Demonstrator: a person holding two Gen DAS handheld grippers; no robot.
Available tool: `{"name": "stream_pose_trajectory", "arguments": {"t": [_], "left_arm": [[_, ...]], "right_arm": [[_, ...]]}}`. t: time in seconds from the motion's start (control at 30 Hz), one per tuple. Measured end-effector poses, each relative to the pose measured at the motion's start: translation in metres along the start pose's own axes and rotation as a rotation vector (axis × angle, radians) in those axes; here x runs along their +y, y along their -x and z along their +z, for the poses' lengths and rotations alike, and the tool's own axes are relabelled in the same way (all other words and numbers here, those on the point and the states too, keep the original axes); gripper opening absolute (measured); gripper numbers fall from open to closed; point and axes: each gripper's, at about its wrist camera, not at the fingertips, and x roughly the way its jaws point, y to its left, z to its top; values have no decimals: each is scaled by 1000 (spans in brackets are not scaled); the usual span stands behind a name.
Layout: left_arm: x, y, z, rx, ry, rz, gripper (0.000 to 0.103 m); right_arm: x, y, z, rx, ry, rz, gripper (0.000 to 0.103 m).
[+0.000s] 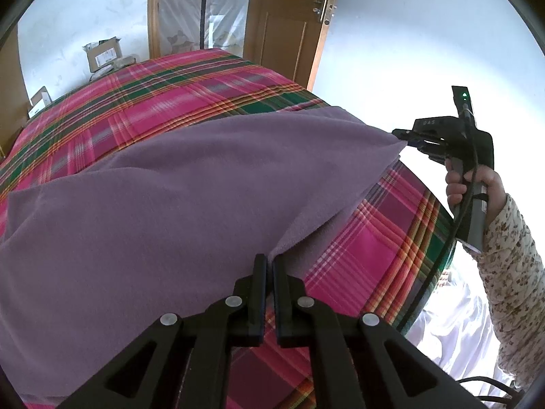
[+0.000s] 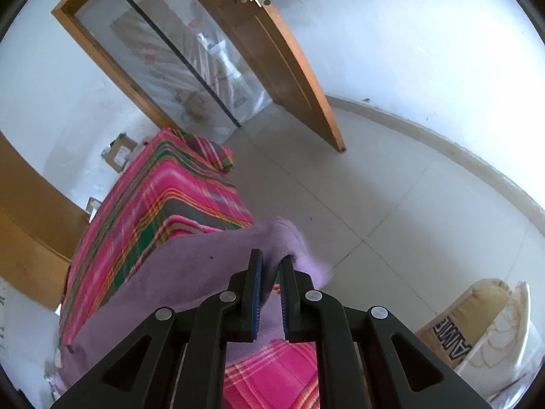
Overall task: Fold clothes
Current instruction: 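Lay the fleece edge along the bed and open the right gripper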
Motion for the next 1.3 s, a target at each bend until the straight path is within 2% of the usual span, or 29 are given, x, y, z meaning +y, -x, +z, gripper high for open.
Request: {"name": "stream_pose_trajectory", "arguments": {"t": [0.23, 0.47, 0.53, 0.67, 0.73, 0.9, 1.07, 1.3], "left_arm": [[-3, 3, -3, 20, -7, -46, 3], [-6, 7, -7, 26, -15, -80, 3], [-5, 9, -8, 21, -11, -82, 3], [-1, 12, -8, 10, 9, -80, 3], [1, 14, -7, 5, 14, -82, 3], [10, 21, -5, -19, 44, -88, 3], [20, 25, -6, -26, 68, -92, 3], [36, 33, -9, -39, 99, -94, 3]], "right_arm": [[11, 10, -3, -31, 47, -122, 11], [27, 35, -5, -122, 123, -204, 17], [40, 39, -9, -132, 172, -162, 18], [64, 34, -25, -68, 281, -2, 19], [77, 29, -36, -49, 350, 10, 19], [89, 20, -62, 3, 449, -14, 18], [86, 27, -78, -13, 501, -54, 18], [84, 34, -83, -5, 491, -87, 18]]}}
